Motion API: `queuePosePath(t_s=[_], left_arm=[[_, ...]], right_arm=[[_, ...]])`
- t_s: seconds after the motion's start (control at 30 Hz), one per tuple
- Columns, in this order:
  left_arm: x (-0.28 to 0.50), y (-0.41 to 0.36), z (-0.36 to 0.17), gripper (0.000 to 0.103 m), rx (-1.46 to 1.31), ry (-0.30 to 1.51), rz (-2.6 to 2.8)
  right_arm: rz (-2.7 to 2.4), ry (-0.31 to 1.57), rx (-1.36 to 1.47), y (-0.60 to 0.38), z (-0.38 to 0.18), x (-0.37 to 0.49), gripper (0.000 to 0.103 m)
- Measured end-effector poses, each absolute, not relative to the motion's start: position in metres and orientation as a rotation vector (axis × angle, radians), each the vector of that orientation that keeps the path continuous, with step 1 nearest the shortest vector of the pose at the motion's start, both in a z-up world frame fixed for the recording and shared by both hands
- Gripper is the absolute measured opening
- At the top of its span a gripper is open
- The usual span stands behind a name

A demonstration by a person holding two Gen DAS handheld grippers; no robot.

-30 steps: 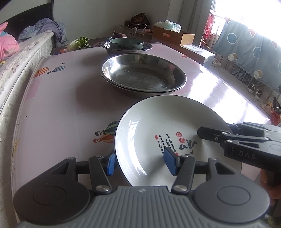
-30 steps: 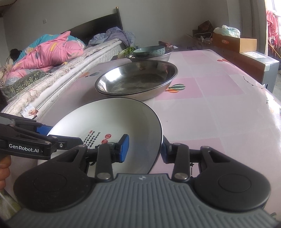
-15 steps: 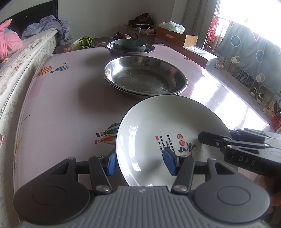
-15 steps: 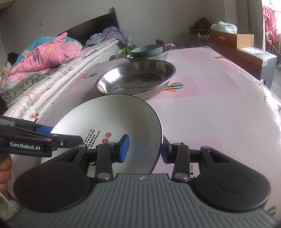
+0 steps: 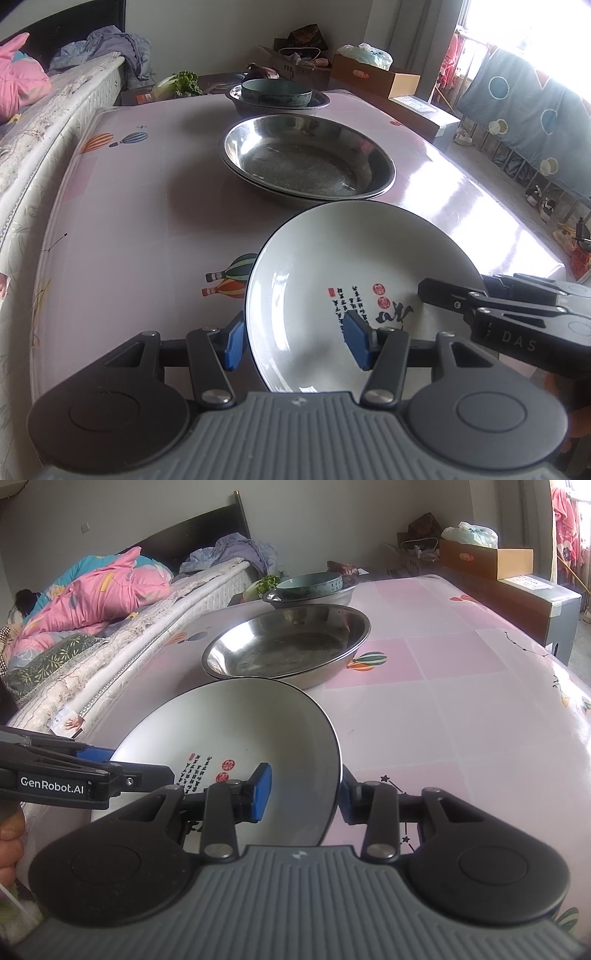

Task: Organize plates and bowls
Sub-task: 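Carry the plate with the right tool onto the stacked stainless basins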

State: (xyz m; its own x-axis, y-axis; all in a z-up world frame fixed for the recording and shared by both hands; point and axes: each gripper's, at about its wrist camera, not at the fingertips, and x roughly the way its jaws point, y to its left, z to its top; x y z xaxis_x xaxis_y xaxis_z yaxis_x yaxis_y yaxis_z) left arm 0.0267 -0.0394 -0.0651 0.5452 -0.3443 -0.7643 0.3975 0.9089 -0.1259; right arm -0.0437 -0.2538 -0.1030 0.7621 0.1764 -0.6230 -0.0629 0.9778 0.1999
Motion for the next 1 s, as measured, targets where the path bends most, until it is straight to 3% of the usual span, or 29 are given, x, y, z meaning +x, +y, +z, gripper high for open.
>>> queuePosePath(t_s=[1.0], left_arm=[[0.03, -0.032, -0.042, 0.055, 0.024, 0.85, -0.422]], right_arm=[[0.134, 0.68, 0.162, -0.251, -0.082, -0.042, 0.037]])
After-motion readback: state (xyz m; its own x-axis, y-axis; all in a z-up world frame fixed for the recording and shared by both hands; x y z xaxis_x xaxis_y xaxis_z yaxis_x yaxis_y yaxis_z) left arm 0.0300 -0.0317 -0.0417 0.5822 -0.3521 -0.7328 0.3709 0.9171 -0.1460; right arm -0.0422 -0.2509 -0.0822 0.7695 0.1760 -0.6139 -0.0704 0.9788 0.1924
